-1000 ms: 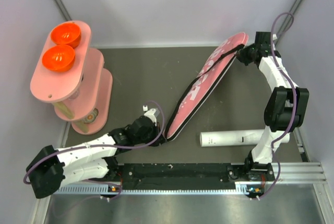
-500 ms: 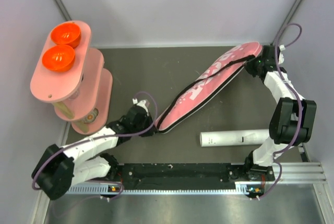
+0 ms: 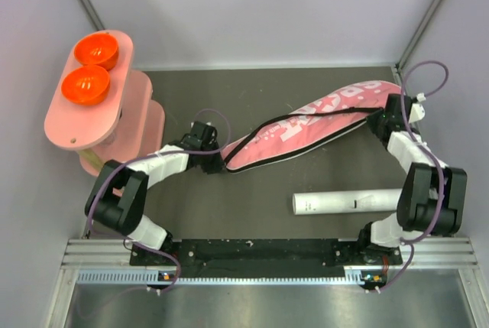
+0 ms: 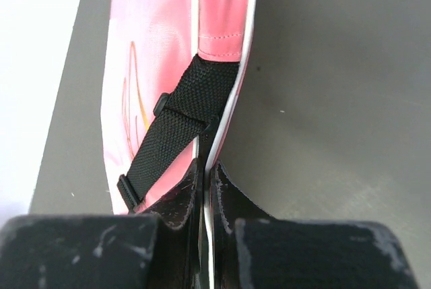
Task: Pack up the badminton gear
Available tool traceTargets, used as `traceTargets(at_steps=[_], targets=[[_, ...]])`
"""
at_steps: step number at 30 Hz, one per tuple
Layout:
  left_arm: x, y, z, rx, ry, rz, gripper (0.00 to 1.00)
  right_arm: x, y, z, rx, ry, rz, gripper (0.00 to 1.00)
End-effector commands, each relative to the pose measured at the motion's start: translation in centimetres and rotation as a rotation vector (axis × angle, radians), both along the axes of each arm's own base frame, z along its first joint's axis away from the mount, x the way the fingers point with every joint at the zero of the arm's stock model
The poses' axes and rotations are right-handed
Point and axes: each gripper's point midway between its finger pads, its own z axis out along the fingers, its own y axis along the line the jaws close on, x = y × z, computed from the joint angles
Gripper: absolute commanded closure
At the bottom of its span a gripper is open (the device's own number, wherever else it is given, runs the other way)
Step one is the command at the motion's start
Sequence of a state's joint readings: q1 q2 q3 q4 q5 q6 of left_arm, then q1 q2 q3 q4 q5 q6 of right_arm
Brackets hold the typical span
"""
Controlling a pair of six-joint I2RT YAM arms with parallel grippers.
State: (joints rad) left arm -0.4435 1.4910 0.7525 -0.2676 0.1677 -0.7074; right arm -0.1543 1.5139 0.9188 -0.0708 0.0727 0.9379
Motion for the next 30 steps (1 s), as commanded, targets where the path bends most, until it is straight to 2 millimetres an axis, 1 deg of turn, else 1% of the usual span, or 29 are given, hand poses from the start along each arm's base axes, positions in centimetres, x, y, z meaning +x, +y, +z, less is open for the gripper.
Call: traceTargets(at_steps=[1, 2, 3, 4, 5, 6, 7, 8, 9, 10, 11, 12, 15, 17, 18, 19, 20, 21, 22, 23, 24, 25, 26, 27, 28, 29, 30], targets=[[6.8, -3.6, 4.6, -0.139, -0.173, -0.003, 0.92, -2.9, 2.6, 1.7, 0.031, -0.029, 0.066, 1.0], [7.6, -3.6, 4.6, -0.128, -0.178, 0.007, 0.92, -4.0, 2.6, 0.4, 0.045, 0.0, 0.048, 1.0], [9.1, -3.7, 4.7, -0.113, -0.192, 0.015, 0.92, -4.3, 2.8, 0.2, 0.065, -0.004, 0.034, 1.0], [9.7, -3.8, 4.6, -0.104, -0.193, 0.016, 0.92, -4.7, 3.1, 0.2, 0.085, -0.01, 0.037, 1.0], [11.2, -4.2, 5.7, -0.108, -0.222, 0.017, 0.92, -5.4, 3.2, -0.7, 0.1, 0.012, 0.026, 1.0], [11.9, -4.1, 4.5, -0.081, -0.201, 0.017, 0.92, -5.8, 3.3, -1.0, 0.114, 0.02, 0.017, 1.0], [12.5, -4.1, 4.4, -0.072, -0.202, 0.017, 0.92, -6.1, 3.3, -1.2, 0.113, 0.026, 0.01, 1.0], [13.6, -4.3, 5.1, -0.074, -0.212, 0.017, 0.92, -6.6, 3.3, -1.1, 0.116, 0.024, 0.004, 1.0], [14.0, -4.2, 4.2, -0.063, -0.195, 0.021, 0.92, -6.8, 3.3, -1.2, 0.126, 0.023, -0.005, 1.0], [14.5, -4.3, 4.3, -0.068, -0.199, 0.02, 0.92, -7.1, 3.5, -1.3, 0.136, 0.029, -0.004, 1.0], [15.2, -4.6, 4.8, -0.076, -0.214, 0.018, 0.92, -7.6, 3.6, -1.2, 0.139, 0.023, -0.005, 1.0], [15.4, -4.7, 4.5, -0.076, -0.21, 0.017, 0.92, -7.9, 3.7, -1.3, 0.142, 0.024, -0.004, 1.0], [15.4, -5.0, 5.1, -0.091, -0.218, 0.008, 0.93, -8.3, 3.3, -1.4, 0.104, 0.025, 0.001, 1.0], [15.3, -4.6, 5.1, -0.072, -0.227, 0.01, 0.92, -8.3, 3.0, -1.3, 0.087, 0.039, 0.001, 1.0], [15.1, -4.2, 5.5, -0.057, -0.24, 0.0, 0.91, -8.4, 3.2, -1.5, 0.091, 0.043, 0.012, 1.0], [15.0, -4.1, 5.8, -0.047, -0.251, -0.006, 0.89, -8.5, 3.8, -1.6, 0.113, 0.043, 0.033, 1.0], [14.9, -3.7, 6.0, -0.032, -0.258, -0.005, 0.82, -8.8, 3.9, -2.1, 0.116, 0.049, 0.032, 1.0], [14.7, -3.4, 7.0, -0.025, -0.285, -0.014, 0.79, -9.1, 4.3, -2.2, 0.127, 0.05, 0.05, 1.0], [14.5, -3.4, 7.7, -0.026, -0.303, -0.02, 0.75, -9.2, 4.3, -1.8, 0.122, 0.031, 0.056, 0.96], [14.2, -3.3, 8.0, -0.026, -0.309, -0.028, 0.71, -9.7, 4.4, -2.4, 0.116, 0.035, 0.062, 0.9], [14.0, -3.4, 9.4, -0.038, -0.344, -0.046, 0.64, -9.7, 4.3, -2.3, 0.099, 0.021, 0.071, 0.81], [13.7, -3.5, 10.1, -0.046, -0.355, -0.056, 0.6, -9.8, 4.3, -2.0, 0.091, 0.011, 0.079, 0.68], [13.4, -3.6, 10.6, -0.053, -0.364, -0.067, 0.57, -9.8, 4.3, -1.8, 0.086, 0.006, 0.087, 0.63], [12.8, -4.0, 12.1, -0.073, -0.393, -0.09, 0.55, -10.0, 4.4, -1.8, 0.074, 0.013, 0.109, 0.58], [12.5, -4.2, 12.7, -0.084, -0.401, -0.099, 0.55, -10.0, 4.6, -1.4, 0.072, 0.013, 0.124, 0.49], [12.0, -4.6, 13.3, -0.106, -0.407, -0.119, 0.55, -10.1, 4.7, -1.2, 0.07, 0.017, 0.132, 0.48], [11.2, -5.3, 14.5, -0.14, -0.421, -0.152, 0.55, -10.7, 4.8, -1.5, 0.061, 0.047, 0.149, 0.44]])
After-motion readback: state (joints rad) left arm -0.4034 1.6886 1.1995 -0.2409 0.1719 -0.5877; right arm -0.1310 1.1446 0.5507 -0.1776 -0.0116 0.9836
